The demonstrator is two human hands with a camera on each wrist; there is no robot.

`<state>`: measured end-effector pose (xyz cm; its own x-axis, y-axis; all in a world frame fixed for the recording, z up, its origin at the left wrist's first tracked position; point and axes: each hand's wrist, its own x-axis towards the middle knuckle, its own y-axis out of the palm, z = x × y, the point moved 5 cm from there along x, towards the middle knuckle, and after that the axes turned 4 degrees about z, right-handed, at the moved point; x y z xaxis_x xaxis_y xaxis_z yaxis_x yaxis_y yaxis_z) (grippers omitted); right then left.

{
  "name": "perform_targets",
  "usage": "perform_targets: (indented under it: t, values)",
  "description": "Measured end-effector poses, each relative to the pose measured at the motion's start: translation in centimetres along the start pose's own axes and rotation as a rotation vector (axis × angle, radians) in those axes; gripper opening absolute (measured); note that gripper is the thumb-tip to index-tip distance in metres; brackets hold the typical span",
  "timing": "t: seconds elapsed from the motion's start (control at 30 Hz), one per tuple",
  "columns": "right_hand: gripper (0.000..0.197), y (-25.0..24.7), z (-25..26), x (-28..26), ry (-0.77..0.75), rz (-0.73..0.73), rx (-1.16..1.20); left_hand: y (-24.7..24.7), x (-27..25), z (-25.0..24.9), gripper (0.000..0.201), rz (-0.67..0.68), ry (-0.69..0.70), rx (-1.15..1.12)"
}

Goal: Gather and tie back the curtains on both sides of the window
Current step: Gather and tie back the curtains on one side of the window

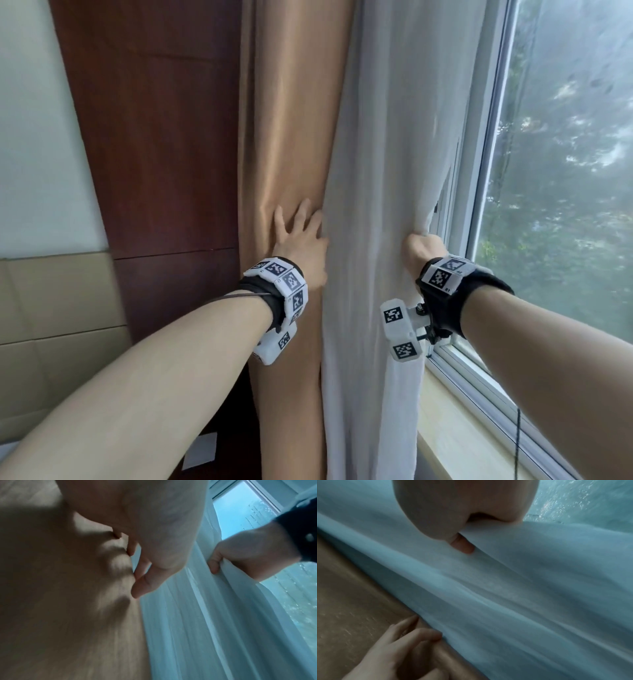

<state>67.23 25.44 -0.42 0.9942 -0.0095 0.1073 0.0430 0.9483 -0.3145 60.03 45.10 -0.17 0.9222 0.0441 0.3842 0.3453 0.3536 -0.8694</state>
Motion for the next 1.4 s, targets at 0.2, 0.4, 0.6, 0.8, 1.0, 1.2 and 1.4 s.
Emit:
perform_targets:
  t: [0.2,0.4,0.6,0.8,1.0,1.2,1.4]
  values:
    - [0.072,1.4,0.8,-1.6,-0.011,0.117,-0.009,0.0,0.6,0.2,0.042,0.108,-0.091,-0.456]
    - [0.032,5.0,2.3,-2.5,-0.086,0.41,-0.075,-1.6,1.5,0.4,0.103,0.115,-0.057,-1.166]
    - [0.099,9.3,0.7,-1.7,-0.089,0.709,-0.18,-1.5,2.6,2.1,0.081,0.096,-0.206,-1.41]
    - [0.097,8.2,1.6,-1.3,-0.117,0.635,-0.165,-1.5,2.9,4.6,0.056,-0.108,-0.439,-1.107]
    - [0.144,7.5,2.0,0.3,-0.234,0.498,0.053,-0.7,2.7,3.7,0.095,0.08,-0.283,-1.373]
    - [0.021,6.3,2.8,1.5,-0.273,0.324,0.092,0.0,3.1,2.1,0.049,0.253,-0.157,-1.358]
    - [0.033,1.5,-0.5,3.4,0.054,0.006,0.067,0.9,4.0,2.8,0.069,0.094,-0.302,-1.129]
